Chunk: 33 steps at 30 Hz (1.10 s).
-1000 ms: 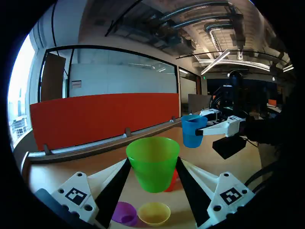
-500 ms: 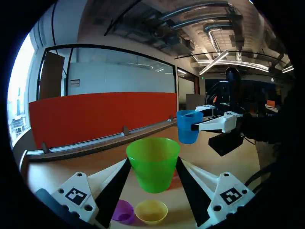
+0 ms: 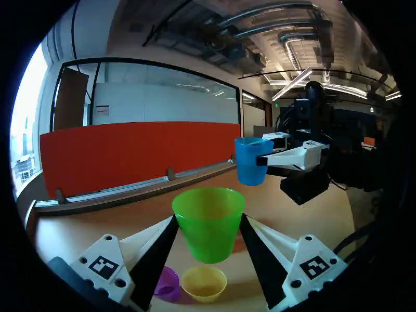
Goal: Pour water
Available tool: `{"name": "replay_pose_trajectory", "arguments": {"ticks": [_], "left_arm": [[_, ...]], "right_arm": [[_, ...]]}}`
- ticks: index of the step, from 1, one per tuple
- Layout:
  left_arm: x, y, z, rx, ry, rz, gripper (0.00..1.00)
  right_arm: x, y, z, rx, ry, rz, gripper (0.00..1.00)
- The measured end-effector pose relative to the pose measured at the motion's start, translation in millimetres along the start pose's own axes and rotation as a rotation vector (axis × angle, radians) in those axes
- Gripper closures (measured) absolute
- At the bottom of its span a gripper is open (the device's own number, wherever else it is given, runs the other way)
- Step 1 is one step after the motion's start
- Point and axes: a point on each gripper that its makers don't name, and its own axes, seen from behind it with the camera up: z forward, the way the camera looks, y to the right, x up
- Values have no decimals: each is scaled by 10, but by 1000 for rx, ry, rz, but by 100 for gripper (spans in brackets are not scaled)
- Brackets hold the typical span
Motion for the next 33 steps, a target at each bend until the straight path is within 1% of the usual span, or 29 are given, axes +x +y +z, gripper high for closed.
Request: {"name": "replay_pose_trajectory", "arguments": {"ticks": [12,18,24,33], "left_arm": [[-24,52,-5,-16,8,-3,16],[-69,80,-10,-27,-4,6,16],[-72,145,-25,-43,1,15,16],[-116,146,-34,-50,-4,13,16]], "right_arm": [[74,-46,59,19,-1,-25,11],[115,-68,90,33,0,-44,11],[156,-92,125,47,-2,-62,11],[180,-123,192,66,-3,-81,11]]}}
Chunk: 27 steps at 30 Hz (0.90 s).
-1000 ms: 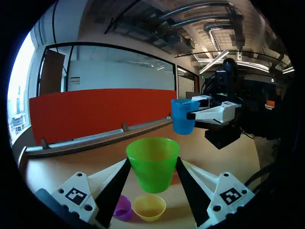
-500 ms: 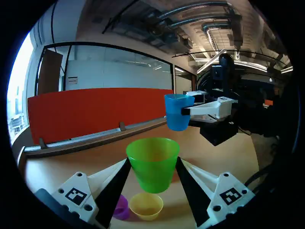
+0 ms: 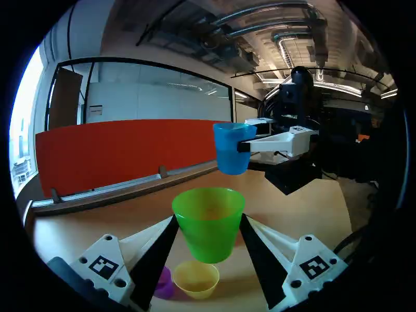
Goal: Pour water
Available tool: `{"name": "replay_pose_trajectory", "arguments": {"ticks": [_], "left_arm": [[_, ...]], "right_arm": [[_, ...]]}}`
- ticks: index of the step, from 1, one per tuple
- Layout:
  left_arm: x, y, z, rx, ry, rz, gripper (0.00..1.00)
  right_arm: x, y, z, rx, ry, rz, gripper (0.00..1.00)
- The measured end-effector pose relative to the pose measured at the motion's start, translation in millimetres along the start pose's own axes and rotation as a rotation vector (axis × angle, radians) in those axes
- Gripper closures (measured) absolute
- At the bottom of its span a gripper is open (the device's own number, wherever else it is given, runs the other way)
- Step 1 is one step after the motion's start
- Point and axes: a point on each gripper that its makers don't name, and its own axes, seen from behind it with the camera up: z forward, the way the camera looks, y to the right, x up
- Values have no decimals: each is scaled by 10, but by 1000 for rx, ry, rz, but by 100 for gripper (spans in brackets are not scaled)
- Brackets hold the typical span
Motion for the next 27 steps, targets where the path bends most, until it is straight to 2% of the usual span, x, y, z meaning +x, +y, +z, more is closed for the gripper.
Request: {"name": "replay_pose_trajectory", "arguments": {"ticks": [11,27], "left_arm": [[-42,22,-28,-14,0,-7,16],[-79,125,-79,-47,3,-8,16]], "right_arm": [[81,-58,111,26,8,-42,11],[168,-174,251,63,12,-124,11]]}}
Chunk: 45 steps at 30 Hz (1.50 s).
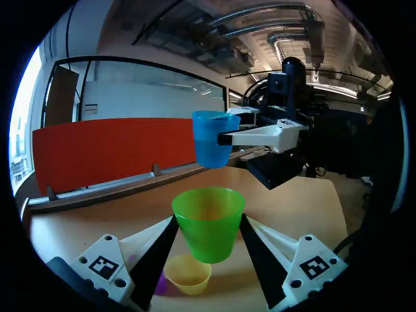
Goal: Pour water
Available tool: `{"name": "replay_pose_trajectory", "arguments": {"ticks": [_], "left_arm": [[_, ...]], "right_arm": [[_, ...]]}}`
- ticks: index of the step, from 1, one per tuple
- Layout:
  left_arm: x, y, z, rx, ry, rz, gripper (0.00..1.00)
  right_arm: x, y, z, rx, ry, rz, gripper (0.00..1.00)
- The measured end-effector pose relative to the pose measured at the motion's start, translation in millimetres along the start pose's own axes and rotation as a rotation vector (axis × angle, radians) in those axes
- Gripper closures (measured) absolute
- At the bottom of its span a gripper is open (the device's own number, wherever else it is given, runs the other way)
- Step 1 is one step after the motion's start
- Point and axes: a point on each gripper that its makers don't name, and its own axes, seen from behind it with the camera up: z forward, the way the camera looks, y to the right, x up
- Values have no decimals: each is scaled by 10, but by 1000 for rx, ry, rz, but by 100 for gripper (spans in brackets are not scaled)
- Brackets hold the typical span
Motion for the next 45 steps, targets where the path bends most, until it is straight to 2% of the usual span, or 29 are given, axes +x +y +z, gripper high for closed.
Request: {"name": "replay_pose_trajectory", "arguments": {"ticks": [18,45], "left_arm": [[-128,80,-20,-26,-9,-9,16],[-134,203,-26,-70,-8,-2,16]], "right_arm": [[63,-64,93,34,14,-72,11],[82,-143,161,68,30,-206,11]]}}
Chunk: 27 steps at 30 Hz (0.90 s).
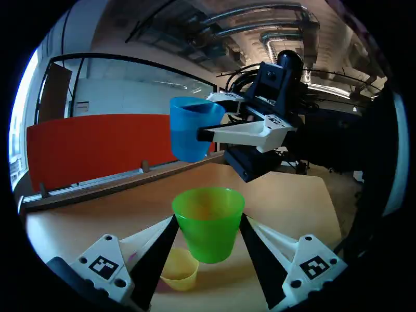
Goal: Pour water
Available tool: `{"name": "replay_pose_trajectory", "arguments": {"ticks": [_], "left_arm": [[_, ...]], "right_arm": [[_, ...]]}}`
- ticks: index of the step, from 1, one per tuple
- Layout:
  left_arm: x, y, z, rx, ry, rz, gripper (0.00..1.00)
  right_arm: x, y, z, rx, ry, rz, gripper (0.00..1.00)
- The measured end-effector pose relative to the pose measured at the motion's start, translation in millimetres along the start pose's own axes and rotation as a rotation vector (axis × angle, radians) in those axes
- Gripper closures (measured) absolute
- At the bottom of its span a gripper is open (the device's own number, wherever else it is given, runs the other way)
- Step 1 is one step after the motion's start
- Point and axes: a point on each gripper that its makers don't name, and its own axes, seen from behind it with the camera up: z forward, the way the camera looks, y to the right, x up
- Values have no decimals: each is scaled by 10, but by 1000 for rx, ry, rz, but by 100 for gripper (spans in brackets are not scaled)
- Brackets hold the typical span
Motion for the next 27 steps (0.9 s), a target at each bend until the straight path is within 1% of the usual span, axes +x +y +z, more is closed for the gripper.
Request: {"name": "replay_pose_trajectory", "arguments": {"ticks": [12,27], "left_arm": [[21,37,11,-19,7,1,16],[30,43,-1,-17,10,5,16]], "right_arm": [[33,-23,22,8,-2,-63,11],[79,-40,46,11,-1,-147,11]]}}
